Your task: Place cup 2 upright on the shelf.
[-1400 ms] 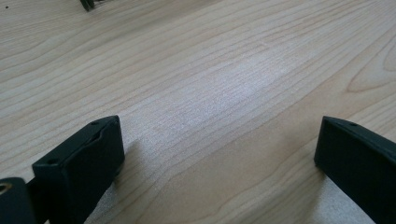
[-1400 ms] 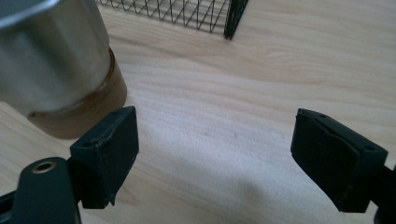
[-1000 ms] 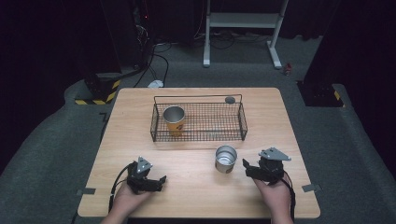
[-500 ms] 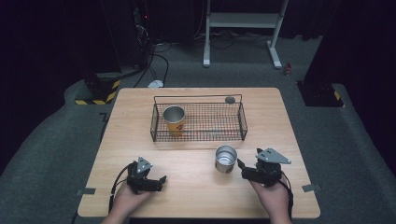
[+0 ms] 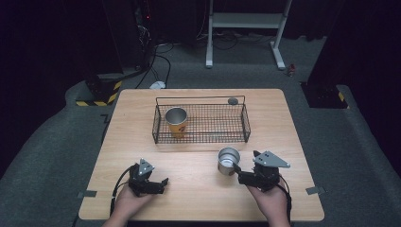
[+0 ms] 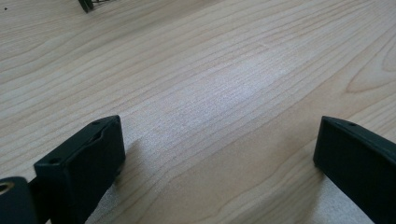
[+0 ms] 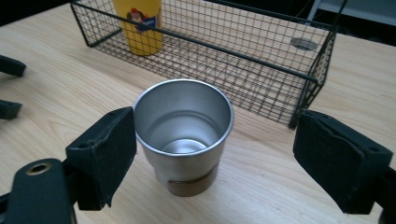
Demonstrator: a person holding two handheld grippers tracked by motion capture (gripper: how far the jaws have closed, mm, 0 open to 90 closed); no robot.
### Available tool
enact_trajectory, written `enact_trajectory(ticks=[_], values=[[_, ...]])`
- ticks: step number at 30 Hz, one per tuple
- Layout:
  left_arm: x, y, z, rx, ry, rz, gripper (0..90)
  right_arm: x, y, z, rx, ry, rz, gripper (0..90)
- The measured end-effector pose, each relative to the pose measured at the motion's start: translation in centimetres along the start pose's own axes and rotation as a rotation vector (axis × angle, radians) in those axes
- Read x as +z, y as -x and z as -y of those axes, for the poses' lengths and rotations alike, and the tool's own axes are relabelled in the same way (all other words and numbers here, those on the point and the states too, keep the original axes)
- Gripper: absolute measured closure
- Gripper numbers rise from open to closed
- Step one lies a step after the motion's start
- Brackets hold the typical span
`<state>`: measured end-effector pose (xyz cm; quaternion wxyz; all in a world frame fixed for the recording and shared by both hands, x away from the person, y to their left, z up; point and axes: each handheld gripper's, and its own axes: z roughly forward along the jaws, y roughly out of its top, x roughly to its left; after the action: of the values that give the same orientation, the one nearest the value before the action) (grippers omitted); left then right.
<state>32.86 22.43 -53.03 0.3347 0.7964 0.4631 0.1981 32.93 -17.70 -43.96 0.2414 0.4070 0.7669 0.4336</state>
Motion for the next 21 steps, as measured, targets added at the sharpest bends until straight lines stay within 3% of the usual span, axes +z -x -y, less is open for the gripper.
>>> enact_trajectory(ticks=[13,18,21], values=[[-0.2,0.0,0.1,0.000,0.002,-0.003,3.9,1.9,-2.1,0.7,-0.023,-0.006,-0.017,9.0],[-0.2,0.0,0.1,0.000,0.001,-0.004,3.9,2.5,-2.5,1.1,-0.045,-0.013,0.022,8.9],[-0.2,0.0,0.2,-0.005,0.000,-0.006,3.9,2.8,-2.4,1.2,-0.039,-0.017,0.015,9.0]])
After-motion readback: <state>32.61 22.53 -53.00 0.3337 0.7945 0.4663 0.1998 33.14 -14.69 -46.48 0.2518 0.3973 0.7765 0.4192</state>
